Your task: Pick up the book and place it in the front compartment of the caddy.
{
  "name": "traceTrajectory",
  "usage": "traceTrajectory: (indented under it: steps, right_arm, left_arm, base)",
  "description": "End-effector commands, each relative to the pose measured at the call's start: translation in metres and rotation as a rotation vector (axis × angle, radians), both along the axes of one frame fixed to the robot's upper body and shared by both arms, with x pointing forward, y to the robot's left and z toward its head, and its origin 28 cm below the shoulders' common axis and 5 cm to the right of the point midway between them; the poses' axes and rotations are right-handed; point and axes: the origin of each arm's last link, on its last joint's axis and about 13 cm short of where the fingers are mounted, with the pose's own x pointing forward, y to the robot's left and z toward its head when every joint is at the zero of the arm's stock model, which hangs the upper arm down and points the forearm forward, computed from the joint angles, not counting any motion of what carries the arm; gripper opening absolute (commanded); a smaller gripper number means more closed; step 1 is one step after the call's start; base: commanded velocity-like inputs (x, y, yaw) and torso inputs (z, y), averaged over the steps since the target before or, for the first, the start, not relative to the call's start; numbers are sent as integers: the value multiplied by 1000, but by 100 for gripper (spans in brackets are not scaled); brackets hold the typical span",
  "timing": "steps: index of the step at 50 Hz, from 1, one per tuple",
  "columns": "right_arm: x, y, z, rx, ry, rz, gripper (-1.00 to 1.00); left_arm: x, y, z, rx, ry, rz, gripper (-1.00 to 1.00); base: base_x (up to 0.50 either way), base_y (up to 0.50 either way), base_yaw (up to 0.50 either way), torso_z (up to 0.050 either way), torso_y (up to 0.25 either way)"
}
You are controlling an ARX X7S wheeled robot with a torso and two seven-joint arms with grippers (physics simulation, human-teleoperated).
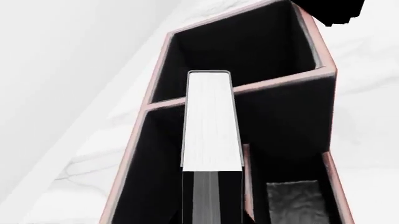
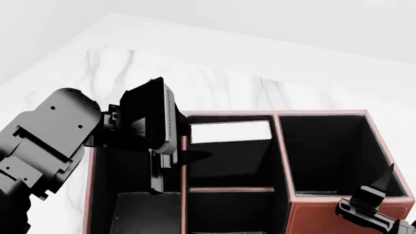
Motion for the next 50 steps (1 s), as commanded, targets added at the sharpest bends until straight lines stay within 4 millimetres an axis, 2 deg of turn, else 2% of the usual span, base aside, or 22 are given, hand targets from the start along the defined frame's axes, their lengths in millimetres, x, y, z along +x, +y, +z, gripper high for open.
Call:
traceTrajectory:
  steps: [1, 2, 16, 24, 27, 29, 30, 31, 32, 34, 37, 38, 39, 41, 42, 43, 45, 46, 49, 50]
  right_arm:
    - [2, -28, -30, 1, 158, -90, 100]
    - [3, -28, -31, 1, 159, -91, 100]
    - [2, -28, -31, 1, 166, -92, 100]
    - [1, -23, -19, -13, 143, -71, 100]
    - [1, -21, -12, -21, 120, -57, 100]
    - [3, -19, -3, -48, 92, -52, 100]
    - [4, -16, 2, -73, 70, -44, 100]
    - [4, -16, 2, -73, 70, -44, 100]
    - [4, -12, 7, -81, 45, -22, 100]
    - [4, -10, 12, -76, 27, -7, 100]
    - [3, -7, 19, -73, -10, 5, 100]
    - [2, -4, 23, -88, -39, 8, 100]
    - [1, -3, 24, -100, -54, 9, 100]
    - [0, -1, 26, -118, -79, 13, 100]
    - [-2, 1, 28, -140, -102, 13, 100]
    - [-5, 2, 31, -157, -135, 9, 100]
    - [-9, 4, 33, -157, -168, 9, 100]
    - [-12, 5, 35, -149, -194, 12, 100]
    - [-16, 7, 35, -152, -223, 13, 100]
    - [-20, 8, 37, -160, -261, 8, 100]
  left_arm:
    - [0, -6, 2, -149, -4, 5, -100]
    - [0, -6, 2, -159, -4, 22, 100]
    - [-2, -5, -6, -157, 4, 34, 100]
    - [0, 3, 2, -269, -69, 111, 100]
    - [-3, 6, -8, -268, -138, 133, 100]
    - [-16, 13, -16, -295, -176, 175, 100]
    - [-27, 22, -26, -314, -192, 270, 100]
    - [-32, 11, -13, -340, -237, 208, 100]
    - [-45, 16, -17, -432, -237, 301, 100]
    - [-60, 13, -19, -492, -293, 327, 100]
    - [-87, 13, -32, -566, -346, 393, 100]
    - [-106, 14, -37, -621, -347, 424, 100]
    - [-116, 16, -43, -618, -382, 432, 100]
    - [-128, 17, -54, -604, -496, 403, 100]
    - [-136, 20, -58, -657, -433, 440, 100]
    - [-142, 23, -64, -660, -458, 493, 100]
    - [-153, 26, -65, -745, -386, 543, 100]
    - [-165, 29, -67, -802, -448, 572, 100]
    - [-181, 34, -67, -888, -461, 642, 100]
    - [-190, 39, -65, -916, -540, 702, 100]
  base:
    - [18, 7, 0, 0, 0]
    - [13, 0, 5, 0, 0]
    - [10, 0, 3, 0, 0]
    - [9, 0, 2, 0, 0]
    - [6, -1, 1, 0, 0]
    - [7, -1, 3, 0, 0]
    - [0, 0, 5, 0, 0]
    - [12, 5, 5, 0, 0]
    - [12, 1, 0, 0, 0]
    - [1, -2, 2, 0, 0]
    - [0, 0, 0, 0, 0]
    - [0, 0, 0, 0, 0]
    - [0, 0, 0, 0, 0]
    - [0, 0, 0, 0, 0]
    - [0, 0, 0, 0, 0]
    - [0, 0, 0, 0, 0]
    - [0, 0, 0, 0, 0]
    - [0, 0, 0, 0, 0]
    - [0, 0, 0, 0, 0]
    - [0, 0, 0, 0, 0]
